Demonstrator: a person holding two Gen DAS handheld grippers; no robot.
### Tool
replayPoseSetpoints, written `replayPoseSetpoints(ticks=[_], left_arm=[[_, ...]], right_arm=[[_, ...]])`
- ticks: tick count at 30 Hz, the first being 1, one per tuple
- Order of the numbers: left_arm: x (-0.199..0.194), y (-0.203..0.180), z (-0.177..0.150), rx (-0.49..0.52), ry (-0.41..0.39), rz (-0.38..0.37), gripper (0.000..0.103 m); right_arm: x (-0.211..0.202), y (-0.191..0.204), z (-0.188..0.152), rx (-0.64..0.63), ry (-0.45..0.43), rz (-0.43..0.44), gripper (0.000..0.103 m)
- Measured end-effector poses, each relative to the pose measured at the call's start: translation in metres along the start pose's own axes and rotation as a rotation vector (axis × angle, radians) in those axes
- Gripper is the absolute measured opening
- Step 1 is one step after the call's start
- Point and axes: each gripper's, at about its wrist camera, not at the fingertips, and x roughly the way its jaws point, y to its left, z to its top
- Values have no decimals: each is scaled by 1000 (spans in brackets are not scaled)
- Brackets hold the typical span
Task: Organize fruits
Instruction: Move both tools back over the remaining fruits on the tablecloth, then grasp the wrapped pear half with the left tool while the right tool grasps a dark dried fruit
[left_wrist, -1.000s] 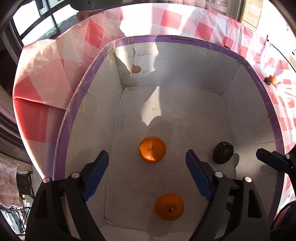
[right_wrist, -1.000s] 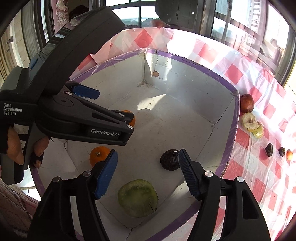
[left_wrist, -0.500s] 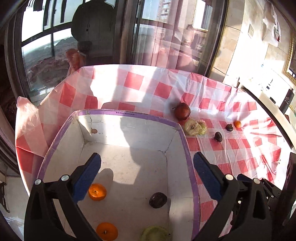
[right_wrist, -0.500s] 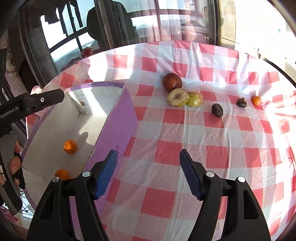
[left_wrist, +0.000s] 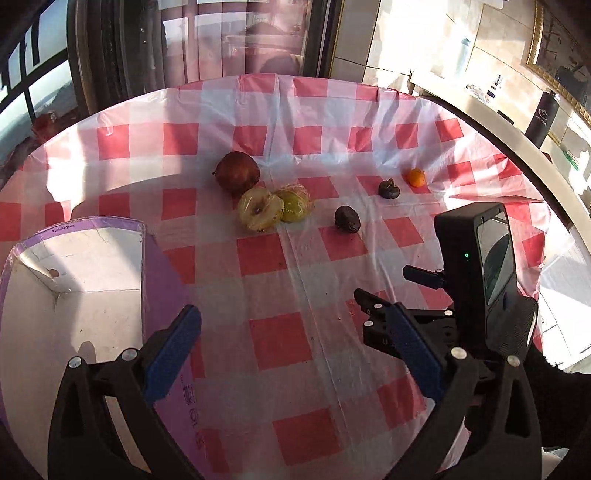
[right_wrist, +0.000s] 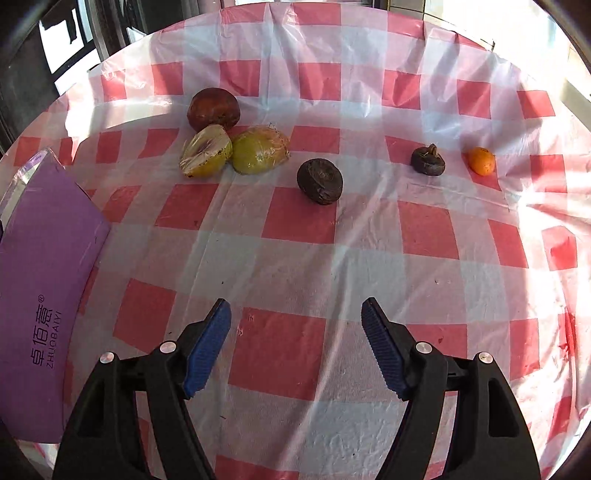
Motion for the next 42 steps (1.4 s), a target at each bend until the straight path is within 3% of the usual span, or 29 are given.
replayPoseSetpoints(ticks=[10,12,14,19,20,21,33,42], left_arm=[[76,-7,-4,-85,113,129,100],[88,-2,1,-119,115,155,100],[101,3,7,-145,117,181,100],[130,14,24,-171,118,218,100],[135,16,28,-171,117,221,101],[140,18,32,-172,113,223,101],[187,34,80,-121,44,250,101],[202,48,86,-54,15,168,101]], right_arm=[[61,-25,60,-121,-82,67,71],[66,-23,66,-160,-100,81,68],[67,-22,68,-196,-122,89,54],[70,-29,74,-180,-130,140,48],[69,-31,74,-175,-131,144,39],[69,-32,75,-171,-134,149,38],[68,-40,74,-136,-136,178,38],[68,-41,74,-128,-135,189,39]])
